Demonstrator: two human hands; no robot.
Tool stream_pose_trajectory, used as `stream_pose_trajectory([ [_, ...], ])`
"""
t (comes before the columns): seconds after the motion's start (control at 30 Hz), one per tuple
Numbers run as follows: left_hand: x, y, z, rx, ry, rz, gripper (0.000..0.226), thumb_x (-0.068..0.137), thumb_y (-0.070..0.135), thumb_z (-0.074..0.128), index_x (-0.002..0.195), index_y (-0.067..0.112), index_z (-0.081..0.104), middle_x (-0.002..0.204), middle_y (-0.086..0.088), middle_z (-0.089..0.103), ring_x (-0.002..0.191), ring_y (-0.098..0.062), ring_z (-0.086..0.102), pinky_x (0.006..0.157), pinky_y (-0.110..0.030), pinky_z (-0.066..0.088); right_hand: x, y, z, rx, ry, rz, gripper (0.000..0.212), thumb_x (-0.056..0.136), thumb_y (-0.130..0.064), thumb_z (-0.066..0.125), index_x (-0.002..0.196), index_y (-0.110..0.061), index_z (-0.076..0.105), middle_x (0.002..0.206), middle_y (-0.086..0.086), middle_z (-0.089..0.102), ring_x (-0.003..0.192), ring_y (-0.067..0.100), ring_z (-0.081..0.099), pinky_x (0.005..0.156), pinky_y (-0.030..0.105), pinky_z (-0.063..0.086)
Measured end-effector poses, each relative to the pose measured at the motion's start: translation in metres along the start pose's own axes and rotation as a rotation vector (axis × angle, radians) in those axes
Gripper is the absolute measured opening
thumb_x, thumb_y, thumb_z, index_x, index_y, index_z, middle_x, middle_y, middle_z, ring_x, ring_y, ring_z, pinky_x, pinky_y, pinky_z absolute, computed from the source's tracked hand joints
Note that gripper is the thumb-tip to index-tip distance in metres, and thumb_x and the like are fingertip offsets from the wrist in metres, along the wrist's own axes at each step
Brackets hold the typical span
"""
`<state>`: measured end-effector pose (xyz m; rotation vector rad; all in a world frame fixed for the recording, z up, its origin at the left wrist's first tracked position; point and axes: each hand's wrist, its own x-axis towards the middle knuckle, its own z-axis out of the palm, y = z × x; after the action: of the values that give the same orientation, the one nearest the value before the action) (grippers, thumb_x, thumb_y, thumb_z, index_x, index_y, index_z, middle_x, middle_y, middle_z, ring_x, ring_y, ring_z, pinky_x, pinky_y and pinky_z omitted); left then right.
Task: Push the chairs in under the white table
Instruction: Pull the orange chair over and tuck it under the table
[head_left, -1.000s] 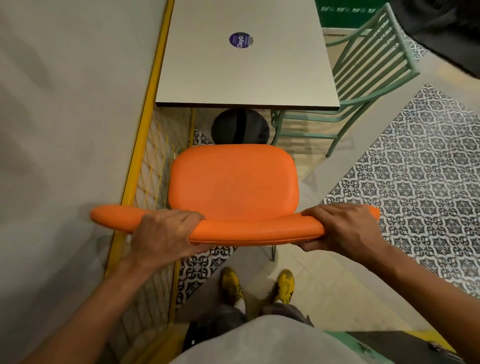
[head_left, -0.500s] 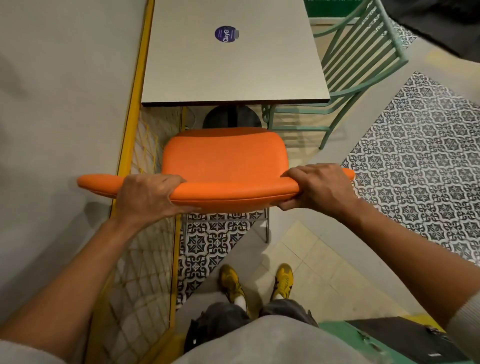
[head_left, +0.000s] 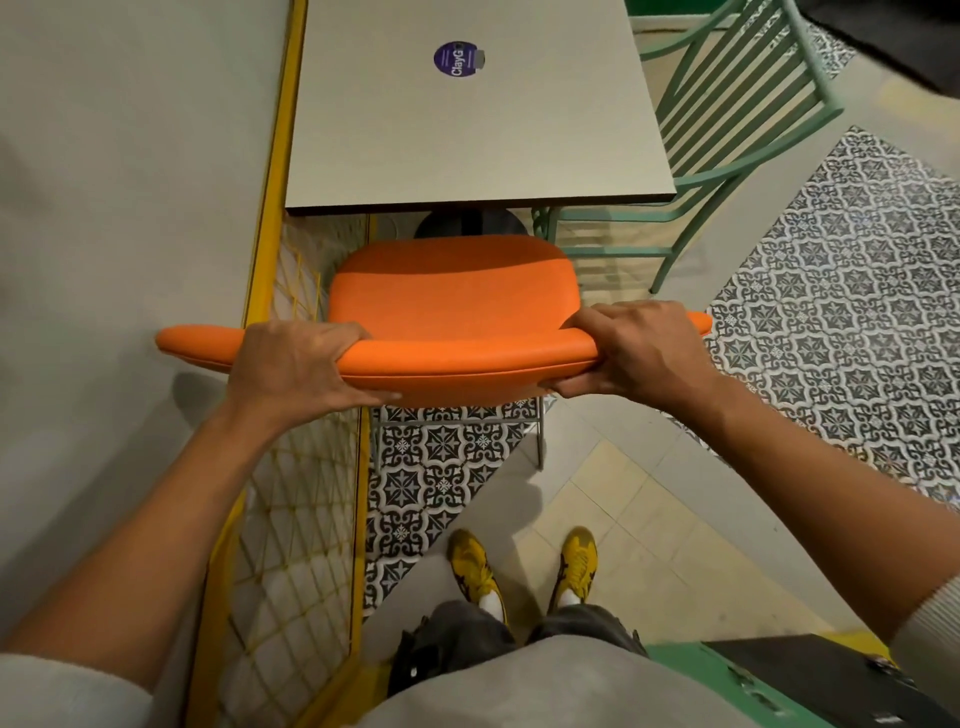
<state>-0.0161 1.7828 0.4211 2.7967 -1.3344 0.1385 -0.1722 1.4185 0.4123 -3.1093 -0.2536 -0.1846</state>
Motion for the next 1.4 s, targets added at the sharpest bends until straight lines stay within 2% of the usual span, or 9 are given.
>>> stream_pose_trajectory([
  [0.13,0.003,0.005,-0.005,0.054,-0.081,-0.05,0.083,0.064,0.105,0.051,0.104,0.037,0.076,0.08,0.013,0.076,0.07,-0.015,0.072,0.058,-0.028,0.042,0.0,-0.006,-0.003,0.028,-0.052,0.044,0.079,0.082,-0.093,0.05,0.119,-0.025,0.068,0.101,-0.001,0.076,0.083,0.024,0.071,0.072,0.039,0.057],
  [0.37,0.011,0.011,-0.015,0.11,-0.231,-0.144,0.099,0.053,0.113,0.042,0.118,0.045,0.072,0.089,0.011,0.078,0.085,-0.02,0.074,0.072,-0.033,0.055,0.013,-0.037,-0.005,-0.013,0.004,0.126,0.093,0.073,-0.107,0.037,0.1,-0.025,0.07,0.081,-0.004,0.071,0.069,0.021,0.065,0.069,0.034,0.047],
  [0.5,0.01,0.011,-0.019,0.046,-0.277,-0.172,0.106,0.049,0.116,0.037,0.121,0.045,0.071,0.091,0.013,0.076,0.088,-0.017,0.073,0.078,-0.036,0.059,0.02,-0.046,-0.005,-0.01,-0.047,0.153,0.095,0.07,-0.11,0.033,0.099,-0.027,0.07,0.078,-0.006,0.07,0.066,0.019,0.065,0.067,0.034,0.05],
  [0.57,0.01,0.013,-0.022,-0.036,-0.311,-0.183,0.118,0.045,0.118,0.036,0.133,0.046,0.066,0.105,0.012,0.077,0.098,-0.018,0.072,0.086,-0.04,0.059,0.018,-0.045,-0.007,0.022,-0.057,0.158,0.099,0.07,-0.109,0.034,0.108,-0.026,0.072,0.084,-0.005,0.073,0.071,0.02,0.068,0.07,0.035,0.051],
  [0.67,0.017,0.019,-0.03,-0.128,-0.325,-0.168,0.129,0.05,0.117,0.037,0.156,0.045,0.047,0.145,0.005,0.067,0.125,-0.023,0.065,0.102,-0.05,0.053,0.016,-0.042,-0.014,0.031,-0.029,0.207,0.103,0.074,-0.107,0.035,0.126,-0.027,0.072,0.103,-0.002,0.08,0.091,0.022,0.074,0.084,0.04,0.052],
  [0.77,0.039,0.028,-0.041,-0.142,-0.312,-0.107,0.125,0.061,0.114,0.03,0.162,0.041,0.039,0.159,0.001,0.055,0.142,-0.025,0.054,0.115,-0.054,0.042,0.014,-0.036,-0.023,0.028,-0.06,0.273,0.105,0.079,-0.105,0.029,0.139,-0.028,0.067,0.12,0.002,0.08,0.111,0.026,0.073,0.098,0.048,0.051],
  [1.1,0.146,0.114,-0.04,-0.064,-0.454,0.126,0.129,0.065,0.113,0.015,0.167,0.035,0.032,0.169,-0.002,0.04,0.156,-0.022,0.036,0.127,-0.051,0.025,-0.044,0.032,-0.051,0.138,-0.102,0.614,0.106,0.081,-0.104,0.022,0.148,-0.031,0.059,0.146,0.003,0.068,0.134,0.027,0.062,0.112,0.055,0.044],
  [1.2,0.188,0.153,-0.03,-0.063,-0.501,0.203,0.128,0.067,0.112,0.016,0.167,0.034,0.031,0.17,0.0,0.039,0.157,-0.023,0.035,0.127,-0.054,0.025,-0.079,0.069,-0.049,0.175,-0.115,0.729,0.108,0.081,-0.104,0.019,0.152,-0.031,0.055,0.157,0.002,0.059,0.143,0.027,0.056,0.117,0.056,0.042],
  [1.4,0.294,0.277,0.001,-0.188,-0.606,0.288,0.116,0.072,0.11,0.019,0.163,0.039,0.036,0.167,0.0,0.044,0.153,-0.027,0.043,0.121,-0.057,0.034,-0.165,0.168,-0.019,0.313,-0.159,0.973,0.112,0.08,-0.104,0.014,0.154,-0.029,0.053,0.159,0.003,0.056,0.143,0.03,0.054,0.114,0.056,0.045],
])
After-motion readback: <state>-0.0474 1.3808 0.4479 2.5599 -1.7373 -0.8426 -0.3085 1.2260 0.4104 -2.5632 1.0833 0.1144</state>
